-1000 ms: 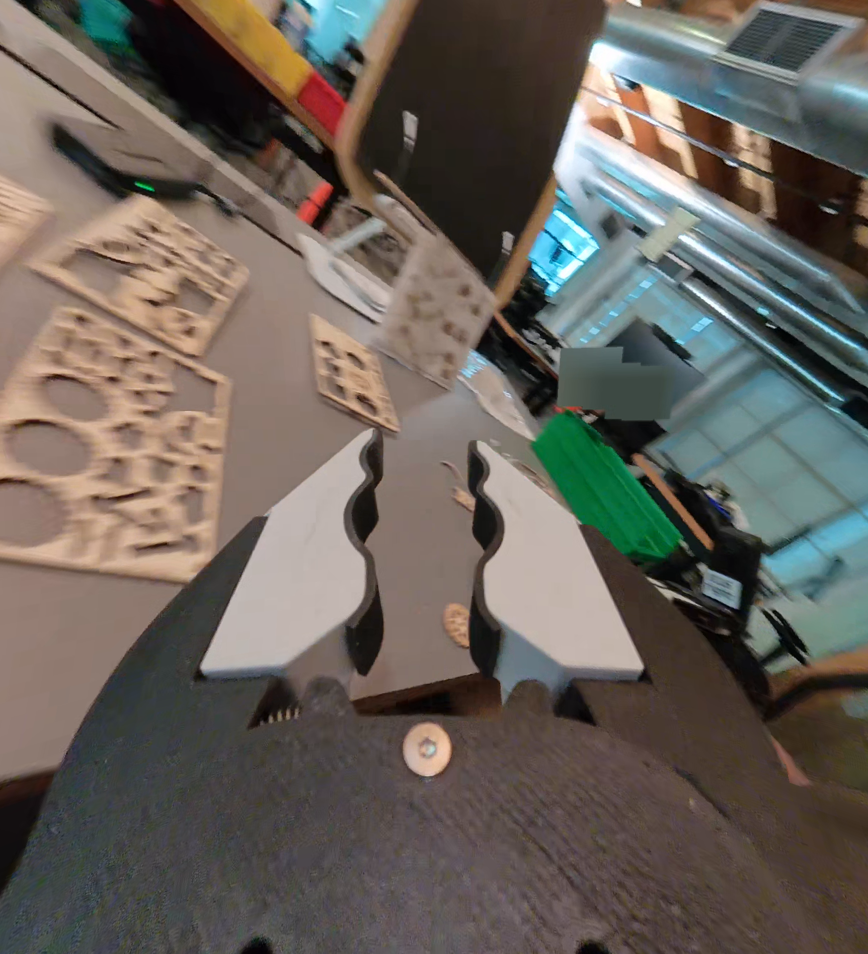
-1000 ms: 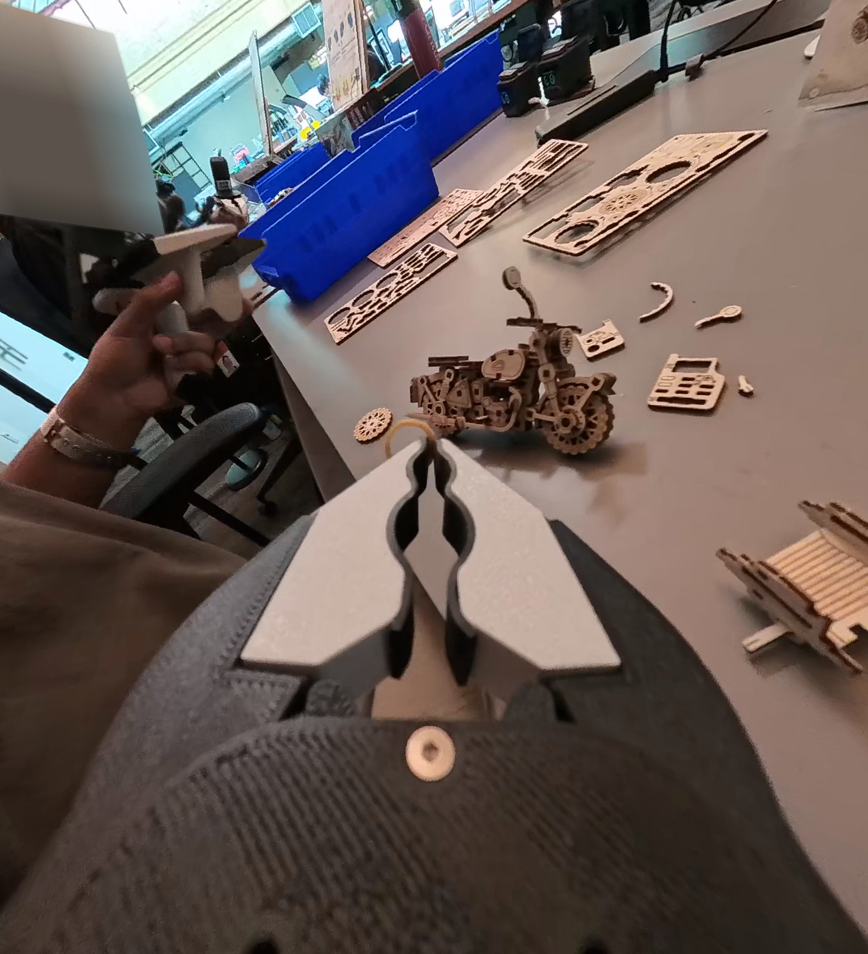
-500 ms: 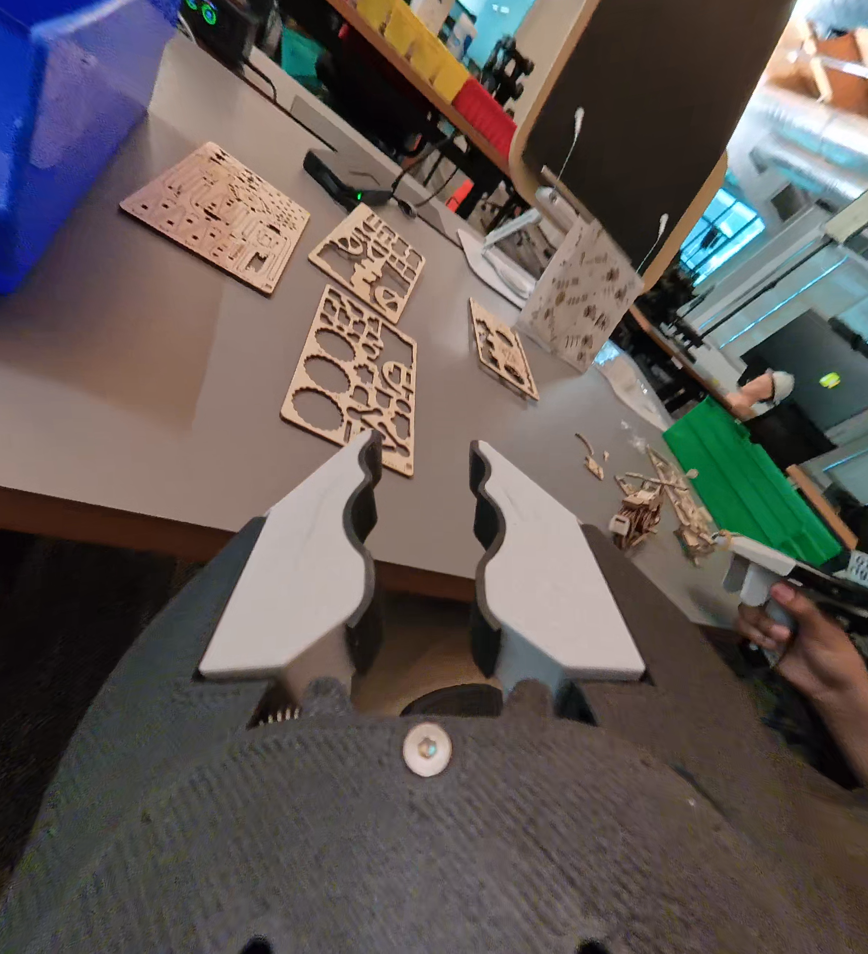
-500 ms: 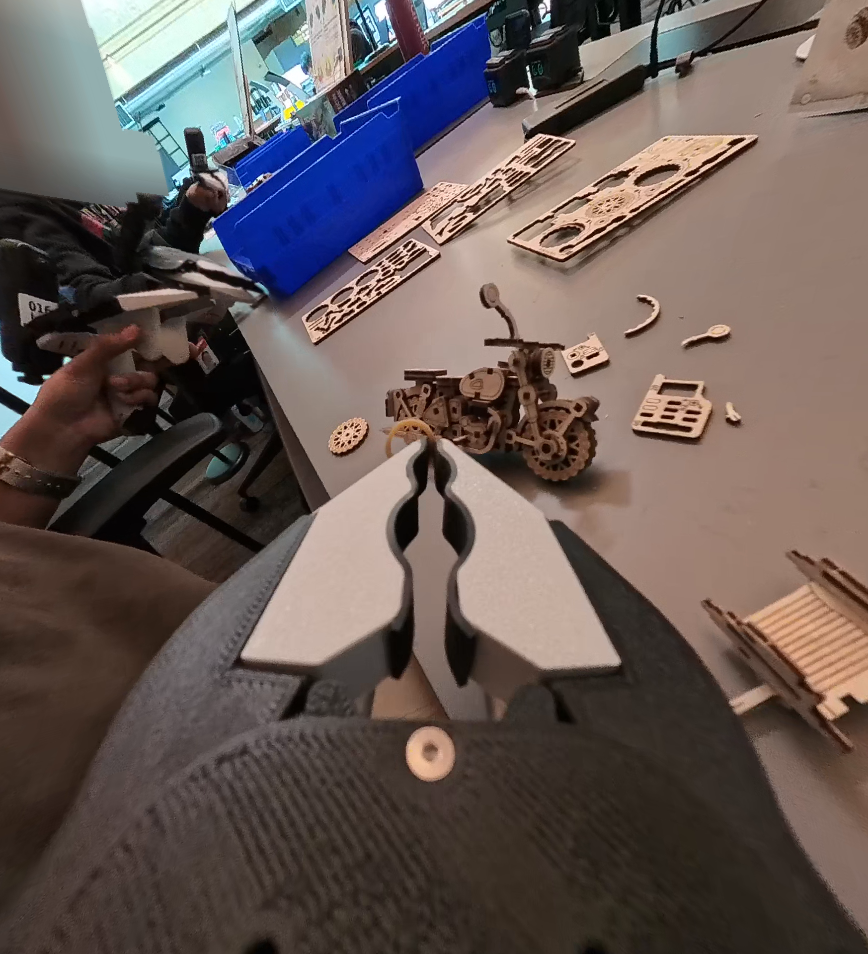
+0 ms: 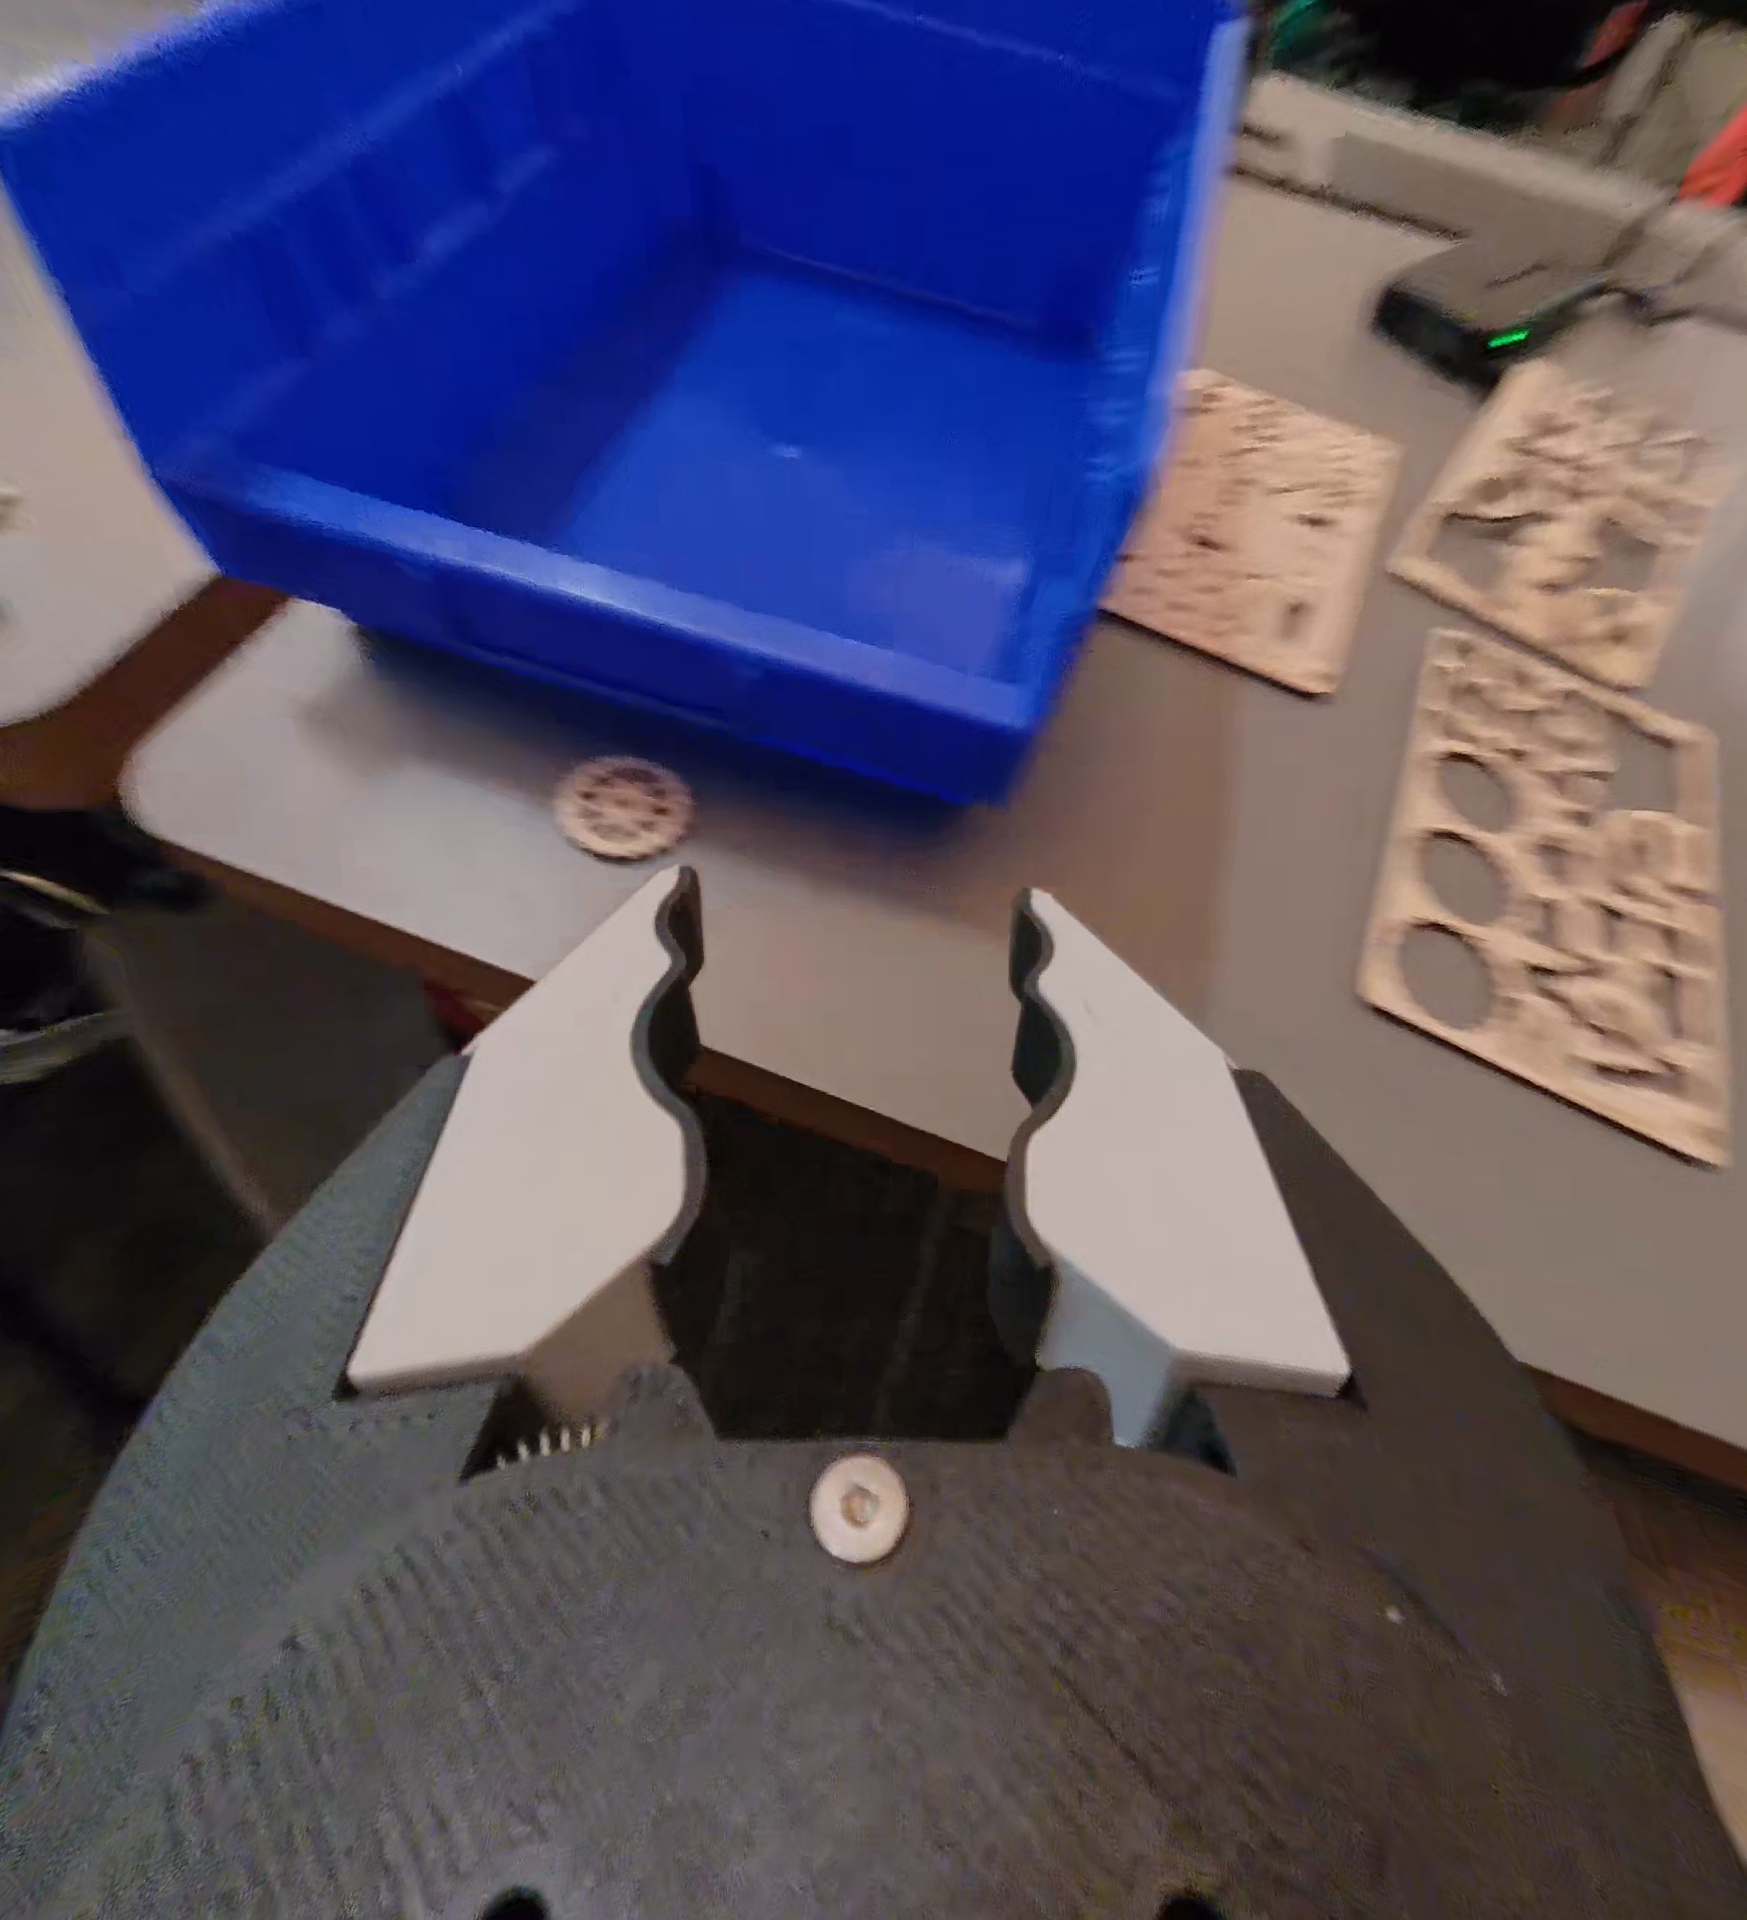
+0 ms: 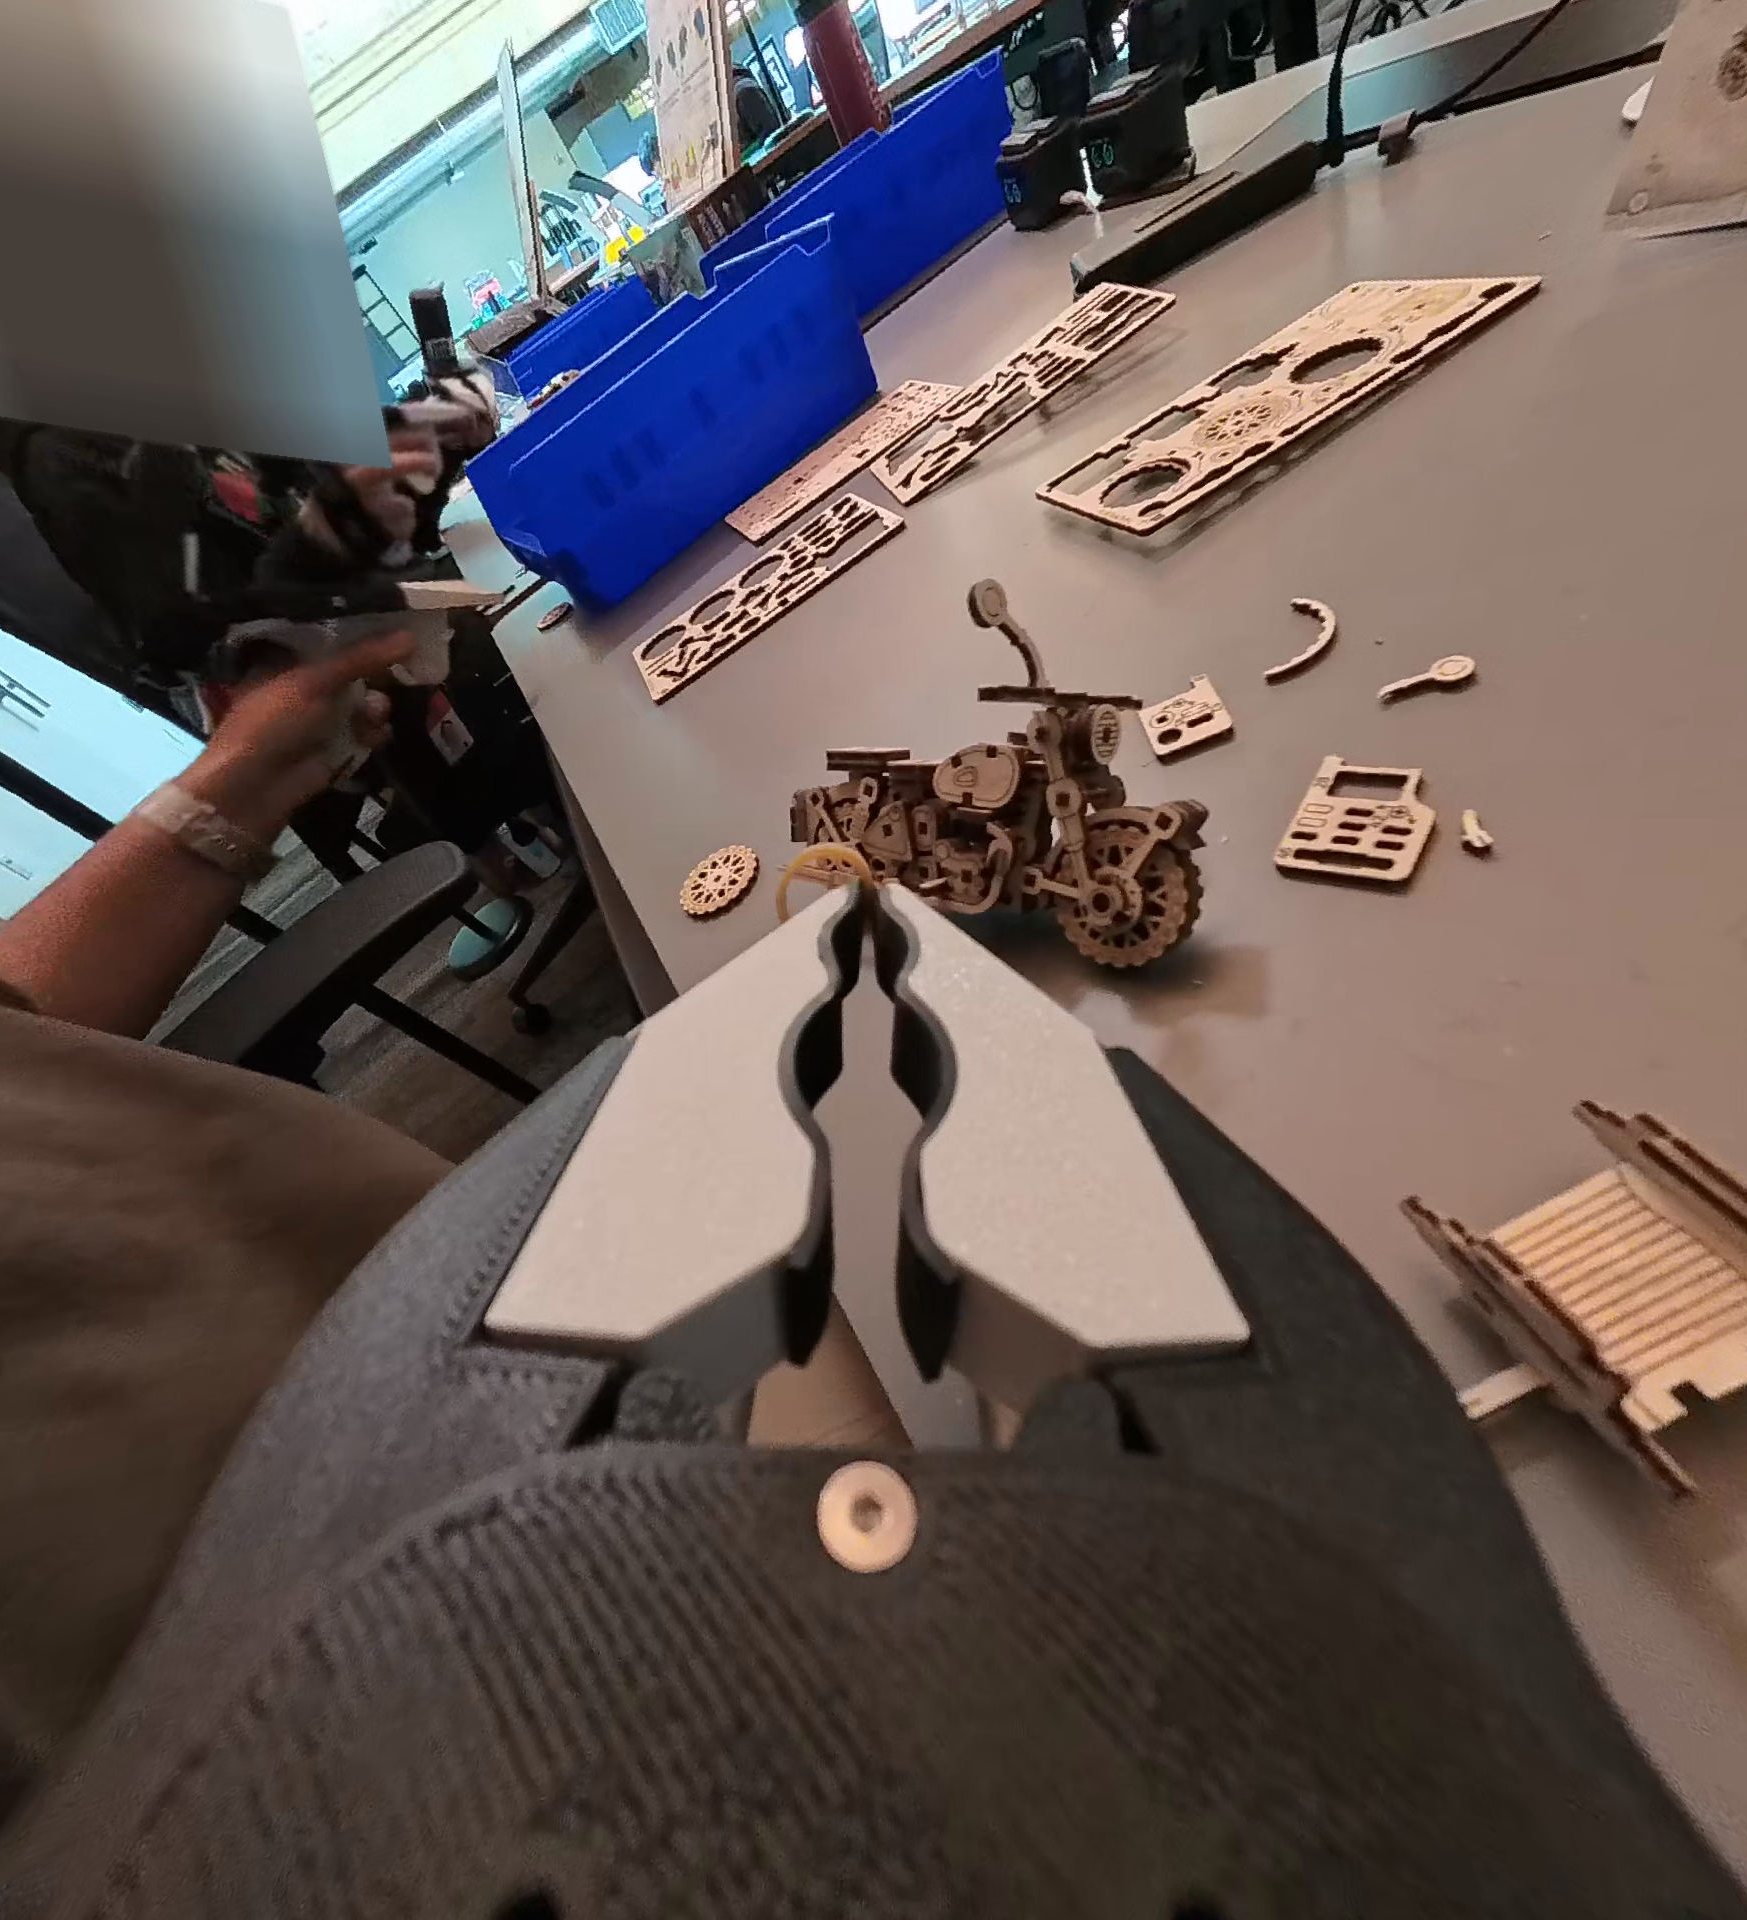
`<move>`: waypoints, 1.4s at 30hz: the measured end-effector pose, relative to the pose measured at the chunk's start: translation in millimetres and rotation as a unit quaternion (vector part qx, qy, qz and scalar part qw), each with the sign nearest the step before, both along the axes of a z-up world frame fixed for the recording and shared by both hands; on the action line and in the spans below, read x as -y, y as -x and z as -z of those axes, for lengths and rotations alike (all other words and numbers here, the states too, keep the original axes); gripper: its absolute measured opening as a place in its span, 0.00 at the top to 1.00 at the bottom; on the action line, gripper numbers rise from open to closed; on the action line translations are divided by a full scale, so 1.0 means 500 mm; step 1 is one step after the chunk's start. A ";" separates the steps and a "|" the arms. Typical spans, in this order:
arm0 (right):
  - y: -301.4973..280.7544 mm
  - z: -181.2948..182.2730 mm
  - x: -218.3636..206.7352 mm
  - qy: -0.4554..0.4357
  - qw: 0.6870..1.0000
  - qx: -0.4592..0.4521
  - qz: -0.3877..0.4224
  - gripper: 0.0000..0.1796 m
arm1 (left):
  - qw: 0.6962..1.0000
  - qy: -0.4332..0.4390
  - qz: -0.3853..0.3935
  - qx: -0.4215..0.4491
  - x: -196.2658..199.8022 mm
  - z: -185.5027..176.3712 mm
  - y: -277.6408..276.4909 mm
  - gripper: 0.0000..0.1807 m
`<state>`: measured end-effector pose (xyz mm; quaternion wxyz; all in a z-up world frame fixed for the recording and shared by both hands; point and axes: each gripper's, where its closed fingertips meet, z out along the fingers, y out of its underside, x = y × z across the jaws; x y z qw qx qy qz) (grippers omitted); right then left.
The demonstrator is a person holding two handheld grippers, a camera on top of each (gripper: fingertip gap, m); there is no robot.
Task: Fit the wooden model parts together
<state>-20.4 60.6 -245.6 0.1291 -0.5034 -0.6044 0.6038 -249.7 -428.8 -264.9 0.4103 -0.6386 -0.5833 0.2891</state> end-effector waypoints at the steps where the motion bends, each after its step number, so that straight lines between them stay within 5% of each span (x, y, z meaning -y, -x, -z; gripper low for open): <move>1: -0.001 -0.001 -0.001 0.000 1.000 0.000 0.000 1.00 | 1.000 0.018 -0.013 0.008 0.026 0.010 0.021 0.67; 9: 0.004 0.003 -0.014 0.008 1.000 0.005 0.010 1.00 | 0.996 0.006 -0.006 0.085 0.076 0.089 0.113 0.64; 13: 0.008 0.006 -0.015 0.011 1.000 0.009 0.010 1.00 | 0.997 0.015 0.006 0.078 0.074 0.095 0.111 0.83; 19: 0.009 0.007 -0.015 0.014 1.000 0.010 0.008 1.00 | 0.998 0.001 0.028 0.048 0.034 0.068 0.064 0.83; 24: 0.013 0.007 -0.017 0.014 1.000 0.010 0.010 1.00 | 0.990 0.067 0.122 -0.027 -0.141 -0.045 -0.038 0.83; 30: 0.004 -0.012 0.008 0.005 1.000 -0.005 -0.026 1.00 | 0.927 0.262 0.260 -0.069 -0.403 -0.096 -0.095 0.83; 38: -0.037 -0.071 -0.034 -0.001 0.998 -0.058 -0.001 1.00 | 0.874 0.266 0.386 -0.131 -0.702 -0.135 -0.160 0.83; 42: -0.044 -0.085 -0.052 -0.015 0.997 -0.076 0.016 1.00 | 0.847 0.145 0.502 -0.098 -0.863 -0.119 -0.279 0.83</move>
